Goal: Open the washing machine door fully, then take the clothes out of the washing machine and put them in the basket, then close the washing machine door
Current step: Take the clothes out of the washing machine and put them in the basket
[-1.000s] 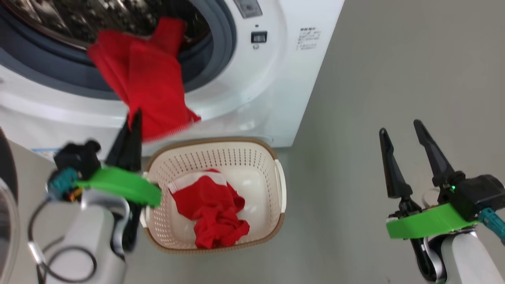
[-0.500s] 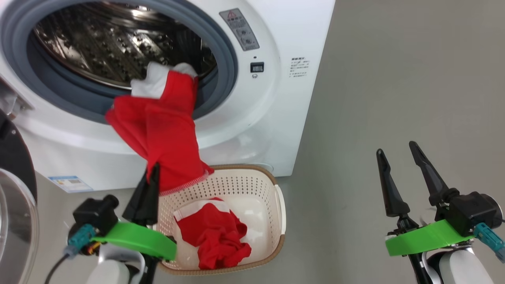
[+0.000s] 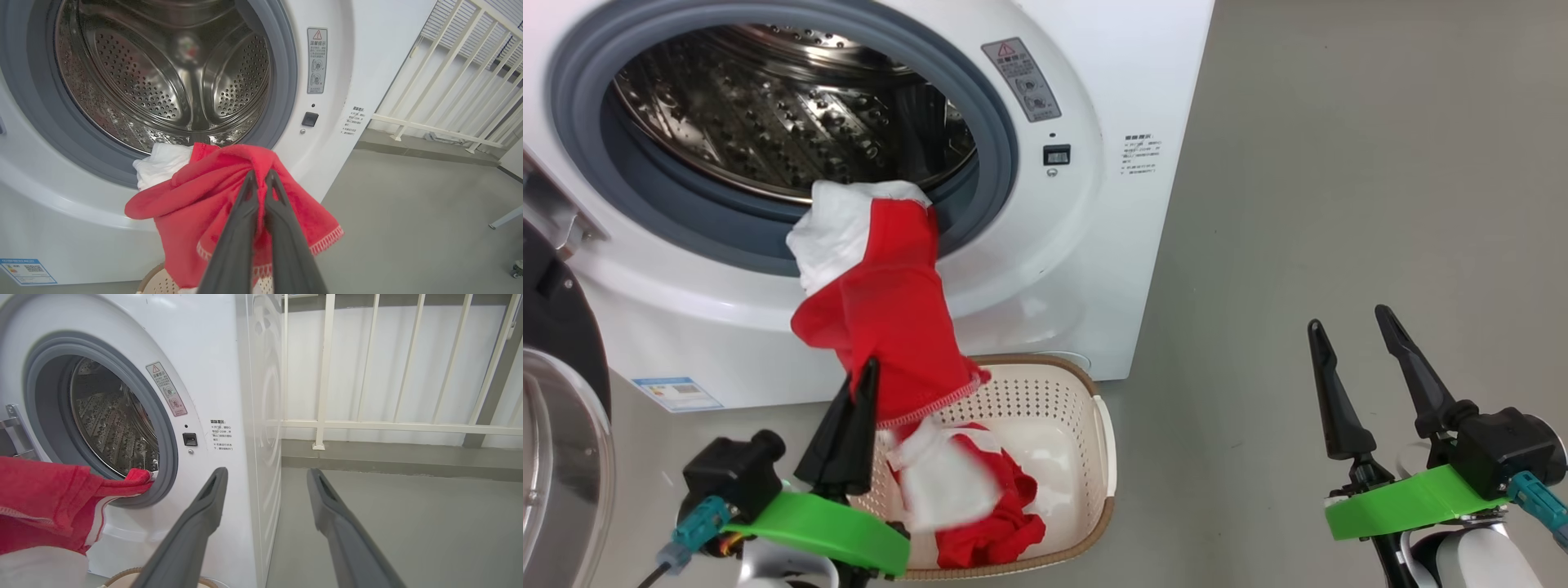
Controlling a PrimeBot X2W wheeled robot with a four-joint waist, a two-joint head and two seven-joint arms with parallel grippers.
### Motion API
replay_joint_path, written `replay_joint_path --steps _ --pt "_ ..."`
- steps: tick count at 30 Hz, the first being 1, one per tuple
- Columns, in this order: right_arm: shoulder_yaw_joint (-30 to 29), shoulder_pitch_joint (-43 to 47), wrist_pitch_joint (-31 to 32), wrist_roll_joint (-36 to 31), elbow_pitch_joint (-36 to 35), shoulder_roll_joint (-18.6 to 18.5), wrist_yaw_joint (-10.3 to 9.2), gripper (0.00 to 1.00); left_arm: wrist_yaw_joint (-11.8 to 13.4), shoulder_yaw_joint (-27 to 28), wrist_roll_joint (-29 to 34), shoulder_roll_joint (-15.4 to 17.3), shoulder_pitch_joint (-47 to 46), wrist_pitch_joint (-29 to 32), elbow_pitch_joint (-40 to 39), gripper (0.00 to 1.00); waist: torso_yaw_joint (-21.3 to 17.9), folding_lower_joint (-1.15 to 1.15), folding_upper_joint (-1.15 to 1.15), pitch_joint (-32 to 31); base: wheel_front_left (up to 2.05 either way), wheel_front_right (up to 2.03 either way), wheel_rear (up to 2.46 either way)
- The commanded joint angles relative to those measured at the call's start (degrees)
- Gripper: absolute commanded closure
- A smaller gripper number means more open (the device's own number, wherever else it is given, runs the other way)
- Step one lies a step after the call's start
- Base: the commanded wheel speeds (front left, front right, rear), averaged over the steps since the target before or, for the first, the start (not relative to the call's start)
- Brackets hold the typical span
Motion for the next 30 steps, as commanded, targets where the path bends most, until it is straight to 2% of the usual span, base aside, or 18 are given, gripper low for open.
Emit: replay_joint_path --steps 1,6,11,19,30 --pt "1.39 -0.12 -0.36 1.07 -1.50 -0.39 0.20 0.00 0.48 1.68 -0.60 1.05 -0.12 0.31 -1.76 1.00 -0.06 0.00 0.00 0.03 0.00 0.00 0.00" --pt "1.64 -0.56 -0.36 1.42 -1.78 -0.39 0.20 0.00 0.40 1.52 -2.44 0.20 -0.25 1.88 0.80 1.00 -0.39 0.00 0.00 1.25 0.00 0.00 0.00" --pt "2.04 -1.33 -0.36 1.47 -1.78 -0.39 0.20 0.00 -0.30 0.85 -3.93 -1.18 -2.94 2.42 7.17 1.00 -0.83 0.00 0.00 3.78 0.00 0.00 0.00" --pt "2.06 -3.64 -0.36 0.56 -2.18 -0.39 0.20 0.00 -2.65 -0.12 -7.12 -3.55 -11.88 1.36 24.47 1.00 -1.67 0.00 0.00 10.37 0.00 0.00 0.00" --pt "2.37 -6.16 -0.36 -0.25 -2.95 -0.39 0.20 0.00 -5.20 -1.61 -9.92 -4.68 -21.41 -1.91 43.94 1.00 -2.27 0.00 0.00 16.71 0.00 0.00 0.00"
